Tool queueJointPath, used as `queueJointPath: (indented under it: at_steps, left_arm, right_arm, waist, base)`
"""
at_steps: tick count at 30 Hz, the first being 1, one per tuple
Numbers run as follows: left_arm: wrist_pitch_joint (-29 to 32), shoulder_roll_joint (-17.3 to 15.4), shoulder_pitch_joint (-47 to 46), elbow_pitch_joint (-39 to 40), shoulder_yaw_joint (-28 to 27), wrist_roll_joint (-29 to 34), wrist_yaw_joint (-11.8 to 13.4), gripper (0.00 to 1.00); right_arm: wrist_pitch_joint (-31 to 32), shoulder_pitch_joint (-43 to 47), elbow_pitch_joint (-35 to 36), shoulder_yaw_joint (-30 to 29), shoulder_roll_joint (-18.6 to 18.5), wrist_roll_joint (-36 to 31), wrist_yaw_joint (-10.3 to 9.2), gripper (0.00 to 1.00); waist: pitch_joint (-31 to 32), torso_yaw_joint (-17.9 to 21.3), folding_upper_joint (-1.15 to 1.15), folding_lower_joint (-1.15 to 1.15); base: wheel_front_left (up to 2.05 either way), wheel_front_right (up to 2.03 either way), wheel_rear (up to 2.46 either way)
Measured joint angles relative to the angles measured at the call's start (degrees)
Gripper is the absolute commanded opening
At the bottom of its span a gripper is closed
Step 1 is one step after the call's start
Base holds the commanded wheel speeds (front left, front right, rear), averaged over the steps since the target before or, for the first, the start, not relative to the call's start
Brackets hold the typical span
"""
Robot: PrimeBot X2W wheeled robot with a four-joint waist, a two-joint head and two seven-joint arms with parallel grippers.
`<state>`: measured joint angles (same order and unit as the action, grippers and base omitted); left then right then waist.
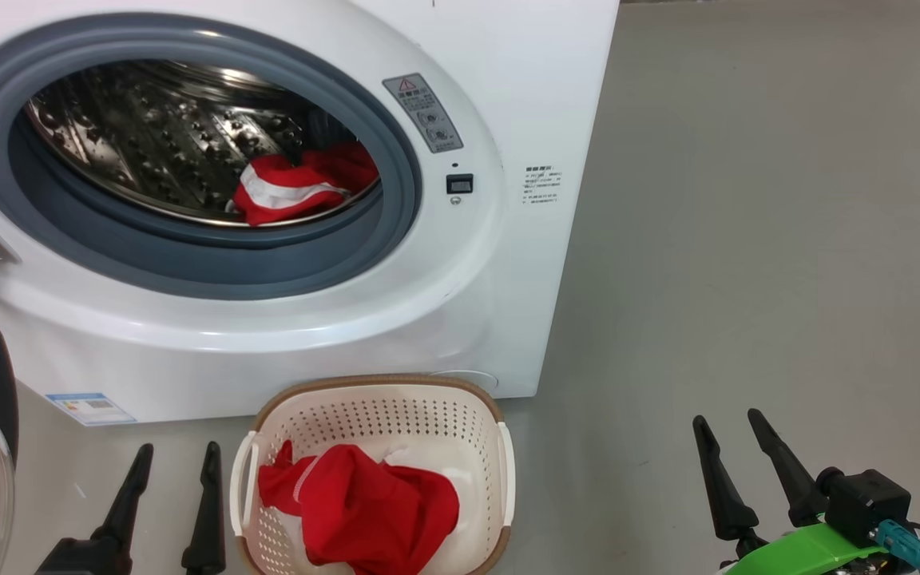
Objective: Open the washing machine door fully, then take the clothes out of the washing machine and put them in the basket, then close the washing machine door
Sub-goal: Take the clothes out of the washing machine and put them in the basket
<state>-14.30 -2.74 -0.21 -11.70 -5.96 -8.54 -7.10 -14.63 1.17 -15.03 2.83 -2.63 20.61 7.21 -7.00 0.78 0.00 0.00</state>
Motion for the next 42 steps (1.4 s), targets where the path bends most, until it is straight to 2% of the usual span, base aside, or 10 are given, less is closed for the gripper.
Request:
queueJointPath:
  at_steps: [12,21,33,42]
  left_arm:
    - [0.0,0.2,-0.7,-1.4,0.4,0.0,-0.1,1.00]
    - [0.0,-0.8,-8.2,-5.2,2.8,-0.7,-0.1,1.00]
    - [0.0,-4.4,-24.7,-10.1,5.0,-4.0,-0.1,1.00]
    - [-0.2,-7.3,-39.8,-19.3,8.1,-5.8,-0.1,1.00]
  right_arm:
    - [0.0,-0.2,0.4,0.0,0.0,0.0,0.00,1.00]
    - [0.0,-3.1,1.2,0.7,0.0,0.2,0.00,1.00]
    - [0.0,-8.6,1.8,1.4,0.0,0.6,0.00,1.00]
    - [0.0,-12.5,2.3,2.0,-0.1,1.0,0.00,1.00]
  waist:
    - [-2.4,0.0,0.00,0.01]
    - [-6.8,0.0,0.00,0.00]
    - [-15.1,0.0,0.00,0.00]
    - [-20.9,0.1,0.00,0.00]
  base:
    - [0.00,0.00,0.00]
    - [0.00,0.00,0.00]
    - [0.00,0.00,0.00]
    - [0.00,0.00,0.00]
